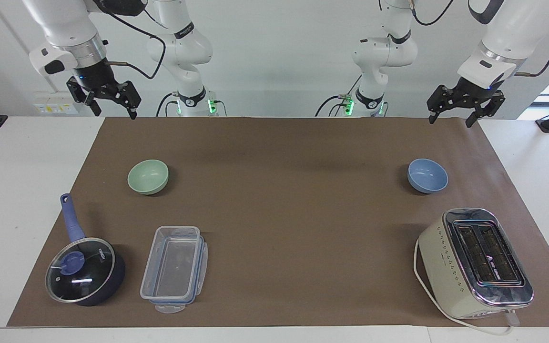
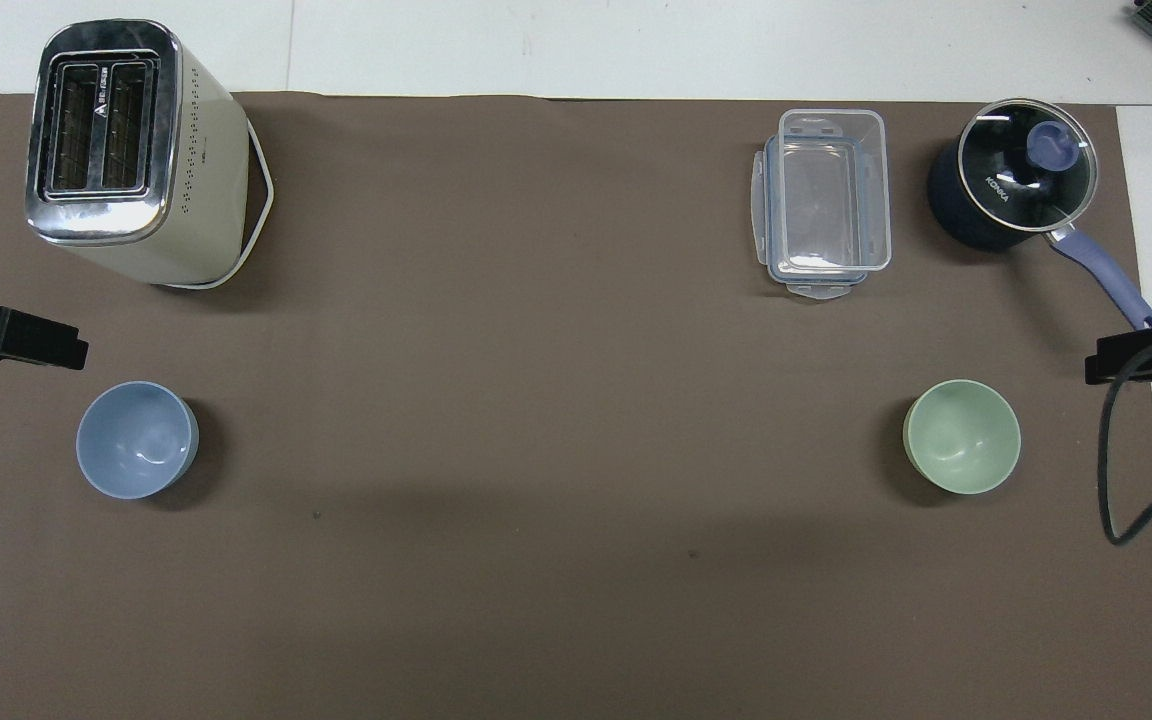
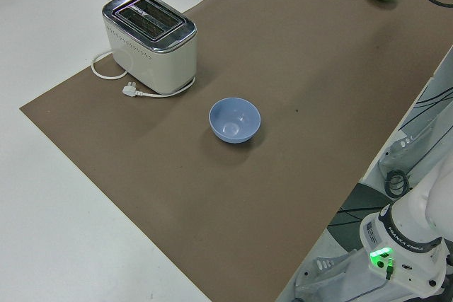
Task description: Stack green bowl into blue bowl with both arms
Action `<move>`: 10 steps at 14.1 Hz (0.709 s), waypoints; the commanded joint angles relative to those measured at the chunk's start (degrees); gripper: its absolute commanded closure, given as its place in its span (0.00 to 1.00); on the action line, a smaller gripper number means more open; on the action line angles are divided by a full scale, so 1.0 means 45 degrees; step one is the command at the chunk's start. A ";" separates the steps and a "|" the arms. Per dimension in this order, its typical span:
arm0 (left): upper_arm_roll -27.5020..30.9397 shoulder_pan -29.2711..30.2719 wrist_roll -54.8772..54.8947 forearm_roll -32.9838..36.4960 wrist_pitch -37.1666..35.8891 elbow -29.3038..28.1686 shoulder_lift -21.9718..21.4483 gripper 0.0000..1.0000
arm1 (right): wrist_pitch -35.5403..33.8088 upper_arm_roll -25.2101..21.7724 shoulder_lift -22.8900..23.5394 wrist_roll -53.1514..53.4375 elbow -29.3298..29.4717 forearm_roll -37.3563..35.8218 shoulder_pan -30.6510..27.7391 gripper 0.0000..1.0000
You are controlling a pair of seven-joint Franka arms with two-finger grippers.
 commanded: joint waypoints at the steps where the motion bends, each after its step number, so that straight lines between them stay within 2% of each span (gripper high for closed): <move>1: -0.0010 0.0008 0.0026 -0.0149 0.0100 -0.0395 -0.0333 0.00 | 0.0008 0.0130 -0.0210 0.0126 -0.0207 0.0074 -0.0134 0.00; 10: -0.0010 0.0047 -0.0109 -0.0129 0.0080 -0.0317 -0.0313 0.00 | 0.0008 0.0130 -0.0210 0.0126 -0.0207 0.0074 -0.0134 0.00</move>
